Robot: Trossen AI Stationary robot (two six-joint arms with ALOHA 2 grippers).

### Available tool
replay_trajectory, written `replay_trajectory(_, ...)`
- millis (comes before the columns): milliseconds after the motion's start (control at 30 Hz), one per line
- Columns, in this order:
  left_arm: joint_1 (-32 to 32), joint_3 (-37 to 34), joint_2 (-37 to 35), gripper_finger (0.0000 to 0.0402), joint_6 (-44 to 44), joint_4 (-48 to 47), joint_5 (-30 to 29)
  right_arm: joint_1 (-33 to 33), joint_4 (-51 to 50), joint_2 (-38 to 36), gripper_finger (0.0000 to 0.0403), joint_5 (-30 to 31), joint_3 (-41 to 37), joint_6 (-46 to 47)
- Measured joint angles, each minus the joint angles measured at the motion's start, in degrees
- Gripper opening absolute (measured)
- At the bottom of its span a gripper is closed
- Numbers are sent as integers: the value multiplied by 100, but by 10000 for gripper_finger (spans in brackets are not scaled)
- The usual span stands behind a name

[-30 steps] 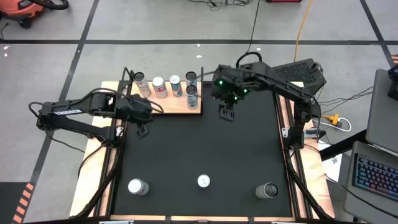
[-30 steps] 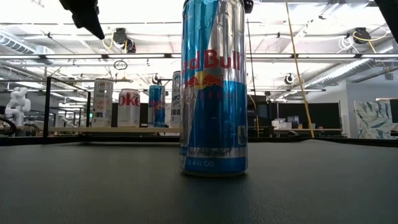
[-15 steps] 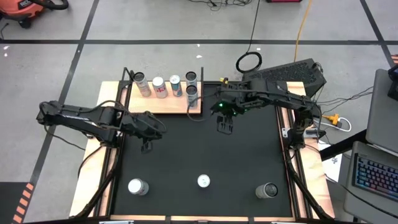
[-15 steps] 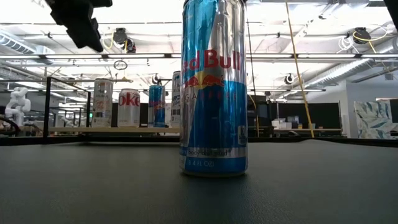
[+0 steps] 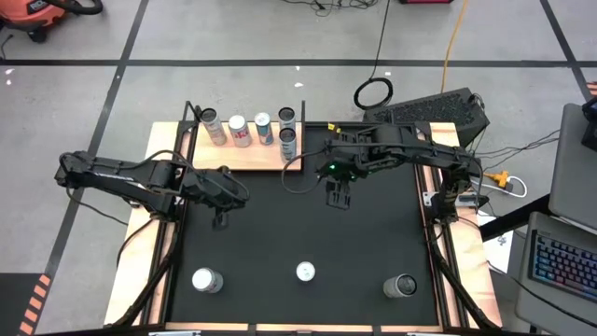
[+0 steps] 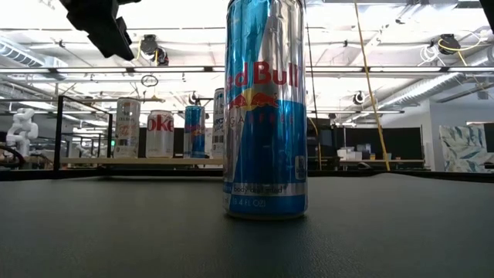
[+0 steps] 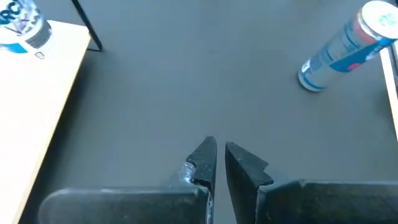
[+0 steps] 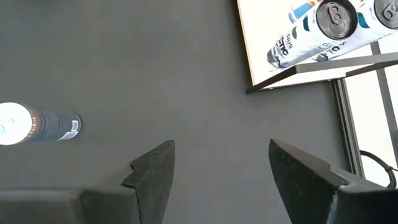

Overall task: Place canned beverage on shelf
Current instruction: Align the red and silver soda can with the other red and silver soda can on the shelf

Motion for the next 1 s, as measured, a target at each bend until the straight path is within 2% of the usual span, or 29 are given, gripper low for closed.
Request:
replay_trajectory(400,0,0,0,37,-19,30,-106,-2,0,0,240,0,-1,-55)
replay_trajectory(633,0,0,0,37,104,4,-412,-2,0,0,240,0,0,-9)
replay_trajectory(833,0,0,2,37,822,17,-1386,-2,2,0,240,2,0,-97)
replay_trajectory(1000,23,0,2,37,924,29,-1944,-2,0,0,240,0,0,-138)
